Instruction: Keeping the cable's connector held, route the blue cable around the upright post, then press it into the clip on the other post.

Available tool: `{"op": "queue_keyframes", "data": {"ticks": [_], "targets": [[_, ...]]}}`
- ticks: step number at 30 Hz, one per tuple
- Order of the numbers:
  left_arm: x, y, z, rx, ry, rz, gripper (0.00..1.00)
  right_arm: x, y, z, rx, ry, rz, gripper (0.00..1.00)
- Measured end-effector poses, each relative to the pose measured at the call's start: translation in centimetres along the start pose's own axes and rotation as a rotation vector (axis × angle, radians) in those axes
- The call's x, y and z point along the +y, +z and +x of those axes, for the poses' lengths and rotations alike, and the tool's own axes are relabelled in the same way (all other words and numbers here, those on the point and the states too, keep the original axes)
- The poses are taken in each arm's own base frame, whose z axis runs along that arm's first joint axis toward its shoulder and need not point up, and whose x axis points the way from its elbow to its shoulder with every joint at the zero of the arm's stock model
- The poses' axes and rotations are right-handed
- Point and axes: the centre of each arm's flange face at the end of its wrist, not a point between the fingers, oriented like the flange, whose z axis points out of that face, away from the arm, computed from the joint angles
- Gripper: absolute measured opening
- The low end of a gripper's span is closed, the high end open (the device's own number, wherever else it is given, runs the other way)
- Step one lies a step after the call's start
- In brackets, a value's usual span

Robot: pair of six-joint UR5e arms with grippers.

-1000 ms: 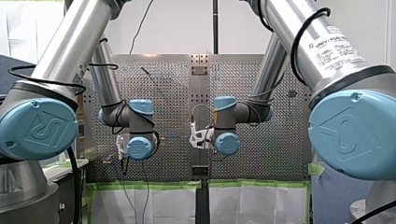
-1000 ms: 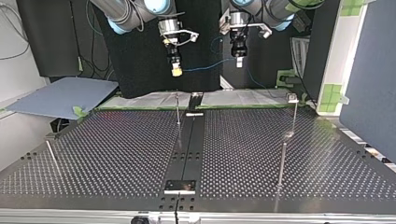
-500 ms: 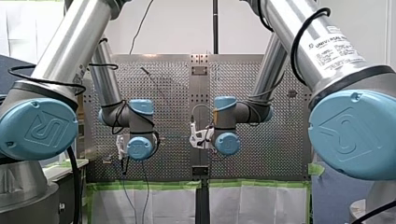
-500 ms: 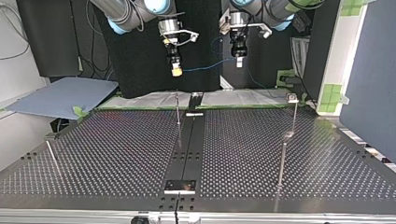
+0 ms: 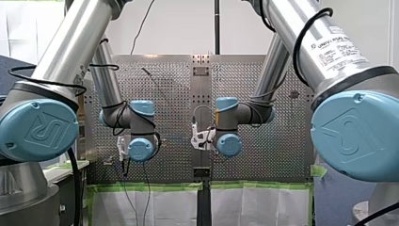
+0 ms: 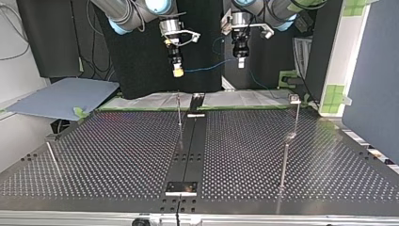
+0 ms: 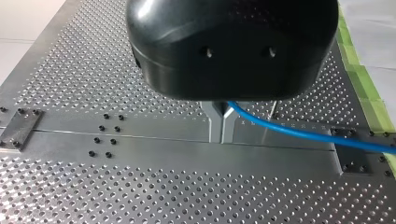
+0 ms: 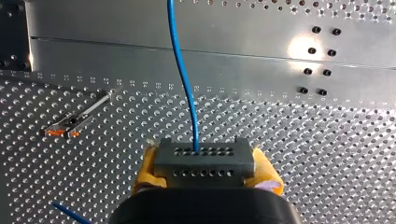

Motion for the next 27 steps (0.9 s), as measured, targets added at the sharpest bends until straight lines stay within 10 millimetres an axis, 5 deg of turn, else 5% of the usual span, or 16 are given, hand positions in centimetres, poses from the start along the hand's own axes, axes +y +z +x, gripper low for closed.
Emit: {"op": "queue_keyframes", "data": {"ticks": [8, 21, 27], "targets": [[0.0, 0.0, 0.0, -0.001, 0.000, 0.000, 0.00, -0.2, 0.0, -0.1, -0.003, -0.002, 0.004, 0.00], [0.0, 0.1, -0.1, -0.003, -0.002, -0.001, 0.00, -1.1, -1.5, -6.3, -0.124, -0.038, 0.027, 0.00], [0.0, 0.1, -0.1, -0.003, -0.002, -0.001, 0.00, -1.1, -1.6, -6.9, -0.134, -0.041, 0.029, 0.00]]}}
